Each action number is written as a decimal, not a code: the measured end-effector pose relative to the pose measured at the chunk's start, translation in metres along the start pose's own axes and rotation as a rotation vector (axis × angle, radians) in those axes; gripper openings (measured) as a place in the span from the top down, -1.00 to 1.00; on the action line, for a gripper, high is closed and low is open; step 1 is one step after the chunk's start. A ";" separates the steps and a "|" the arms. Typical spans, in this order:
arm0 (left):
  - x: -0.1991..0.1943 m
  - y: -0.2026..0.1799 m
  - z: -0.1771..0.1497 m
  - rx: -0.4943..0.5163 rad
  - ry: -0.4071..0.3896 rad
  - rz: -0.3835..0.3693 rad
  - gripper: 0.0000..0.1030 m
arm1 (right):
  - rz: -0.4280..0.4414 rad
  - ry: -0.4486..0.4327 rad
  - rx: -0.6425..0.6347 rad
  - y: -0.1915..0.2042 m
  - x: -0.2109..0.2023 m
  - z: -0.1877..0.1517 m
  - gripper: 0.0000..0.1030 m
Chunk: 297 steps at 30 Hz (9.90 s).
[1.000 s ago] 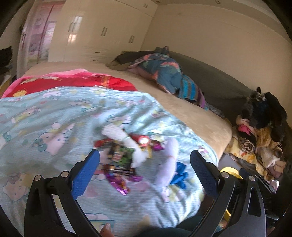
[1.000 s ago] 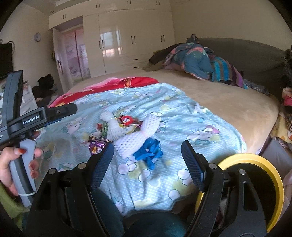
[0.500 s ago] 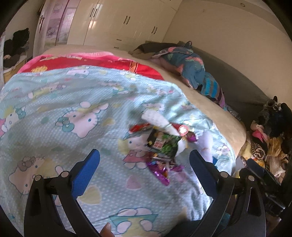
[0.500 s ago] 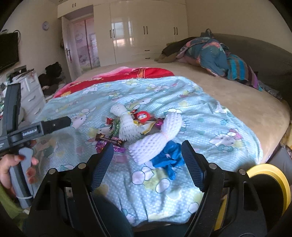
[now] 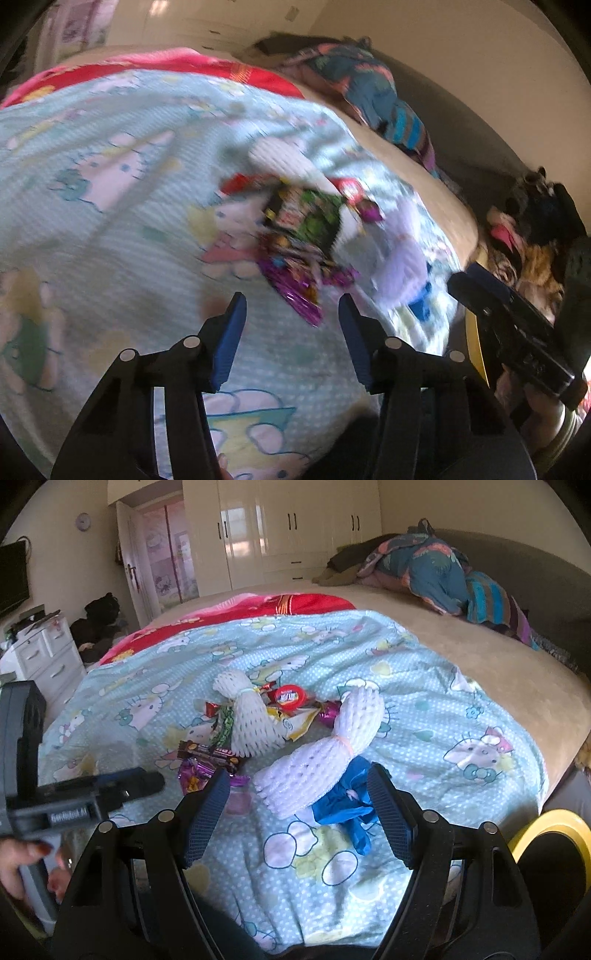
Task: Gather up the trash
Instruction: 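Grasp the white foam net with the right tool while the left tool grasps purple candy wrappers, then carry the foam net and purple wrappers over the bin with both tools, then open both tools to drop the net and wrappers into the bin, then move both tools back over the remaining trash on the quilt, then grasp the blue cloth with the right tool while the left tool grasps the green snack bag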
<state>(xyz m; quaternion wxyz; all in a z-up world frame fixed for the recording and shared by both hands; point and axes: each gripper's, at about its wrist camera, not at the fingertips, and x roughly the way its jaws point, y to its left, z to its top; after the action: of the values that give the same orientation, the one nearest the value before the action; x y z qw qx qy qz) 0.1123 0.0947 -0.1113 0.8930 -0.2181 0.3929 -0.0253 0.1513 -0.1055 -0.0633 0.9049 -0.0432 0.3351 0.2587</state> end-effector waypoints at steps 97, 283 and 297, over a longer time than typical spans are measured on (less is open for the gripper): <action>-0.057 -0.142 -0.007 0.287 -0.040 -0.260 0.72 | -0.056 -0.258 0.171 -0.078 -0.143 -0.037 0.81; -0.005 -0.047 0.037 0.136 -0.127 0.145 -0.58 | -0.103 -0.026 0.094 -0.036 0.002 -0.011 -0.63; 0.035 -0.044 0.044 0.133 -0.044 0.159 -0.07 | -0.112 0.077 0.088 -0.035 0.059 -0.014 -0.63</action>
<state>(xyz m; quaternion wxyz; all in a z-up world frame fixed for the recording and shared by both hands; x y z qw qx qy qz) 0.1729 0.0634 -0.0913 0.9132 -0.1270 0.3866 0.0244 0.1990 -0.1133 -0.1146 0.9054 -0.0318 0.3778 0.1909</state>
